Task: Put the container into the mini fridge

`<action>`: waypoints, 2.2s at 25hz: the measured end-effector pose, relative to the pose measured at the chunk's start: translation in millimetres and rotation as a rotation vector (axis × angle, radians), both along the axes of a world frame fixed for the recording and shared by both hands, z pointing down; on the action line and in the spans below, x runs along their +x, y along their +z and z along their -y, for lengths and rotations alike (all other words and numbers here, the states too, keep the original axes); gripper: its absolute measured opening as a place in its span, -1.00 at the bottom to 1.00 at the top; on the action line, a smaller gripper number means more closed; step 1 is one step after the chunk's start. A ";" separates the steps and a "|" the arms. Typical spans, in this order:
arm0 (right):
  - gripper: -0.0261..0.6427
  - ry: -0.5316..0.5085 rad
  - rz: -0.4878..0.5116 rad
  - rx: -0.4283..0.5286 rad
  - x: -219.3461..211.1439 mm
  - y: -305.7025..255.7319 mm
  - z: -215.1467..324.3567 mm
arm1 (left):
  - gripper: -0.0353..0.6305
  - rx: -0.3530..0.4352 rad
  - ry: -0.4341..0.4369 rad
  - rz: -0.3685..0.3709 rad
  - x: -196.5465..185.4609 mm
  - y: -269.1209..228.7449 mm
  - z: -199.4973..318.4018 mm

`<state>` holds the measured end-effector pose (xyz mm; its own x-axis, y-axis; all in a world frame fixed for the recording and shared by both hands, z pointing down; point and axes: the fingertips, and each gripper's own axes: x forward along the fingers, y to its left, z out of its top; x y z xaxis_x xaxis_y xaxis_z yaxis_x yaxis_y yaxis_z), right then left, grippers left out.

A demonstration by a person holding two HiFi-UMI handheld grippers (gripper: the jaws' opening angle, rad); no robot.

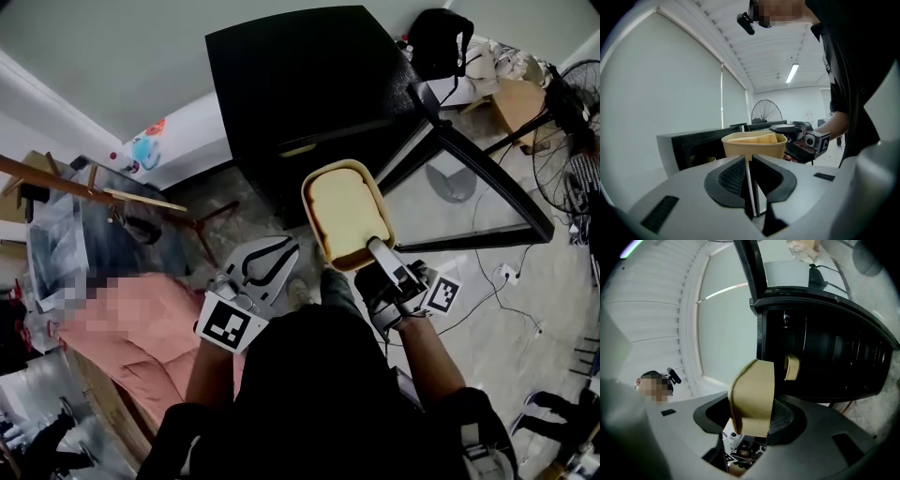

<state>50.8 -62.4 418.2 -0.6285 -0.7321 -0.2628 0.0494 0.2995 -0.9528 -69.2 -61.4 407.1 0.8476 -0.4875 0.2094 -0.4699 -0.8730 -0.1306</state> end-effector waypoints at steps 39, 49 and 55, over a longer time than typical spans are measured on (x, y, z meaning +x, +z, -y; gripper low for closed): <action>-0.26 -0.057 -0.175 -0.249 -2.0 318.7 137.4 | -0.73 -0.363 -0.554 -0.293 -19.9 208.3 37.6; -0.26 -0.013 -0.223 -0.328 -9.4 396.6 185.2 | -0.74 -0.408 -0.543 -0.298 -13.2 222.8 30.9; -0.27 0.003 -0.223 -0.345 -9.4 416.1 198.0 | -0.74 -0.436 -0.502 -0.271 -1.0 218.5 19.3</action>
<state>41.4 -260.4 834.3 -0.6398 -0.7556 0.1406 -0.1700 -0.0393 -0.9847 -70.2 -80.7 625.7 0.5926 -0.7522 0.2881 -0.7951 -0.4891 0.3586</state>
